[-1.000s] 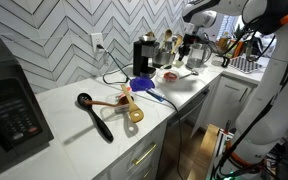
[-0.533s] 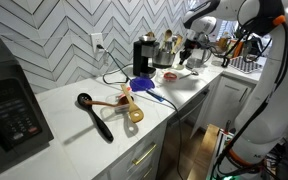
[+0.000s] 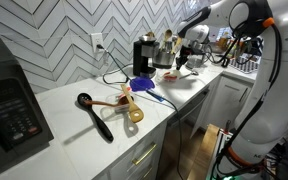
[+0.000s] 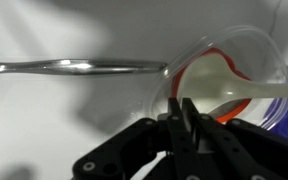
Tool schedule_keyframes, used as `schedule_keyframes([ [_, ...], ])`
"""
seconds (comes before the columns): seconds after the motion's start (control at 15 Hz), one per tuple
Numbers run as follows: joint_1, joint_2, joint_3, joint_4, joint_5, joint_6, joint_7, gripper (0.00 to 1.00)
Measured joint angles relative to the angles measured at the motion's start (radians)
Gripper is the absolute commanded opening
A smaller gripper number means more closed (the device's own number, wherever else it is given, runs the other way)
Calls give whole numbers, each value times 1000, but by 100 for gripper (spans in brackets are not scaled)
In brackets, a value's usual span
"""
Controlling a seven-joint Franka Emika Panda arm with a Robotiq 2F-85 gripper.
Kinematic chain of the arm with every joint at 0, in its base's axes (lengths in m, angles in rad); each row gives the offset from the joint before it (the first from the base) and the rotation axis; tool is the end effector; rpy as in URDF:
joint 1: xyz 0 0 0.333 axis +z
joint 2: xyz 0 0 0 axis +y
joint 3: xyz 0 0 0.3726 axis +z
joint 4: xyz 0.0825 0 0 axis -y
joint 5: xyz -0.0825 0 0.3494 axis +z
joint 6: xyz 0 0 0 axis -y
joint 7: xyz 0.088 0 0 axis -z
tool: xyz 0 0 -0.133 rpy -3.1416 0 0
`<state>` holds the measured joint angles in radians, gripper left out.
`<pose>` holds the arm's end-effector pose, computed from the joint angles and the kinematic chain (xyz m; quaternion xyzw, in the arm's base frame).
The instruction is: Move the white ladle to the clear bowl on the right
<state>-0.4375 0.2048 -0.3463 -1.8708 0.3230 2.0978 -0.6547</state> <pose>0.4451 -0.3938 0.4616 -0.9845 0.1383 -0.0844 0.0673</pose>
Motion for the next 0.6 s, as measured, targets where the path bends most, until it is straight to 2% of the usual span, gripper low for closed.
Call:
schedule_keyframes([
  [0.27, 0, -9, 9, 12, -7, -2, 15, 73],
  [0.47, -17, -55, 8, 67, 49, -42, 3, 95],
  [0.53, -28, -80, 7, 95, 84, -85, -18, 77],
  [0.6, -37, -108, 3, 119, 107, -130, -43, 85],
])
